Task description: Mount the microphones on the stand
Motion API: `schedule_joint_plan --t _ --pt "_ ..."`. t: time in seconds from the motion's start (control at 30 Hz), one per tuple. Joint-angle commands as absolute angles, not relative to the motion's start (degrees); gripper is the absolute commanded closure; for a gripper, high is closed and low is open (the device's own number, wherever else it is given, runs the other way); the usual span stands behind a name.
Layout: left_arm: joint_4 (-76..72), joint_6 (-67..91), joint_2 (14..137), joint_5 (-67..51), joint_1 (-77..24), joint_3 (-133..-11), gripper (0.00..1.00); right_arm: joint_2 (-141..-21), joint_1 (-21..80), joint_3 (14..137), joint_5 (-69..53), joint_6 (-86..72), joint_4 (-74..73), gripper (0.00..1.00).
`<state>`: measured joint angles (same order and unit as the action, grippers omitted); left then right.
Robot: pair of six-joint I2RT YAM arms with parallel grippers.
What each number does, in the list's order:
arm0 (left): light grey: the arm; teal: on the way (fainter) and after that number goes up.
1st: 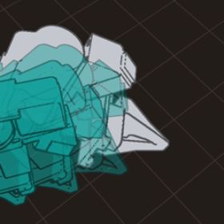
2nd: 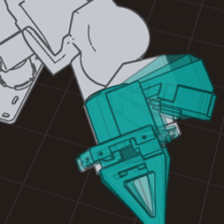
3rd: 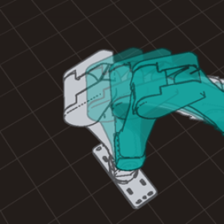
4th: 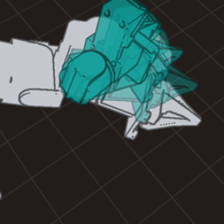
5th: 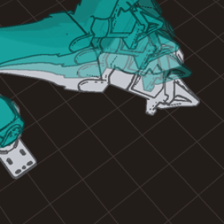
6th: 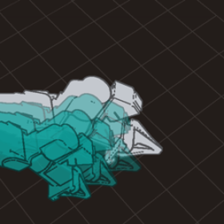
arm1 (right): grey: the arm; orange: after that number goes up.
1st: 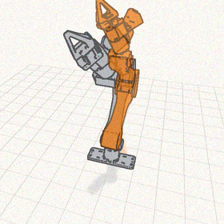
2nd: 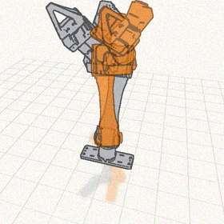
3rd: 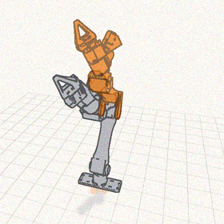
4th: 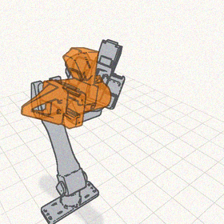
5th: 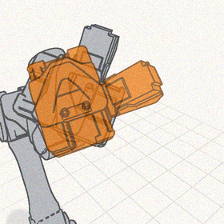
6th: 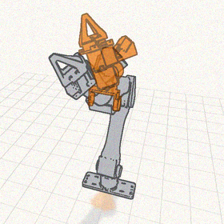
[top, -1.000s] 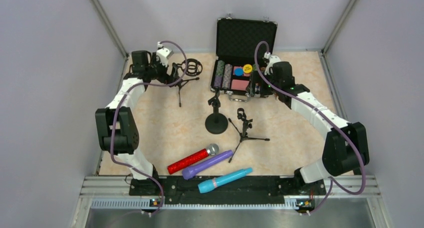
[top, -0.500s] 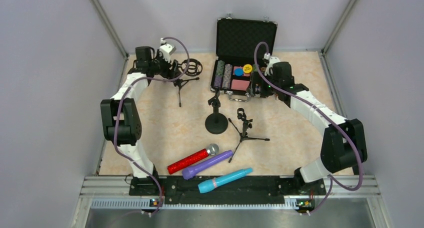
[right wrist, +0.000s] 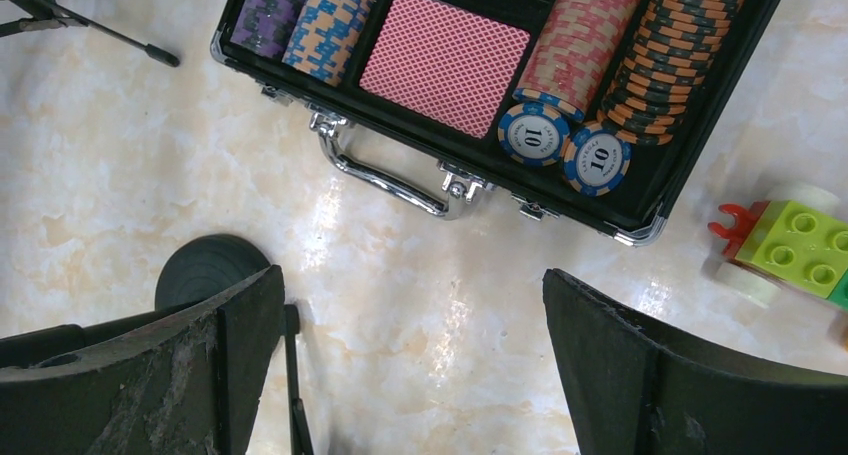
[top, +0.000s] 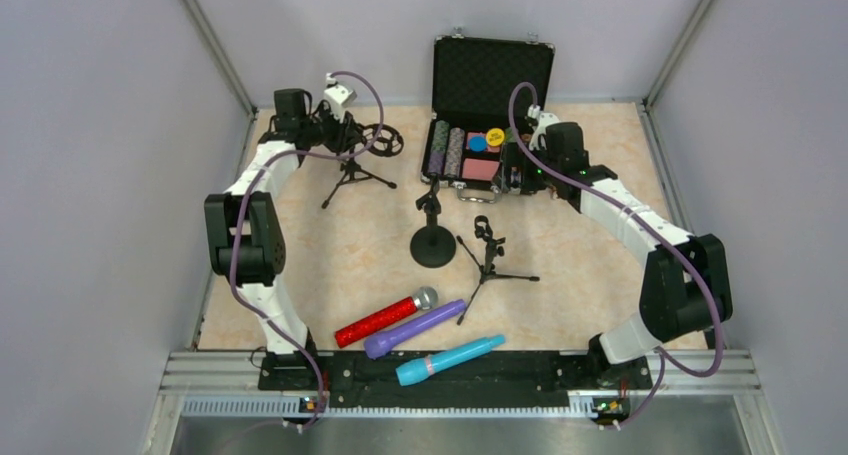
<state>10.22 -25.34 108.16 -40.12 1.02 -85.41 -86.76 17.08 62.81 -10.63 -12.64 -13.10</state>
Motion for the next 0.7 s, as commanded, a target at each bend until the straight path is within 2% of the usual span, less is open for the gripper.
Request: schedule_joint_plan --t 0.0,0.13,0.27,0.67 --pt "9.22 -23.5 104.56 -41.32 0.55 -84.13 0.98 -86.5 16.73 65.75 -12.14 -12.98 -12.15 0.02" --pt "4.93 -18.63 100.86 -39.38 0.29 -78.96 1.0 -86.36 16.78 65.71 -12.72 -13.12 -12.12 0.02" --pt "-5.83 -11.15 95.33 -36.08 -1.97 -69.79 1.0 -86.27 16.79 65.58 -13.43 -13.52 -12.01 0.02" --pt "-19.22 -3.47 80.49 -13.94 -11.83 -51.53 1.0 -85.09 16.76 64.76 -15.26 -14.15 -11.38 0.02"
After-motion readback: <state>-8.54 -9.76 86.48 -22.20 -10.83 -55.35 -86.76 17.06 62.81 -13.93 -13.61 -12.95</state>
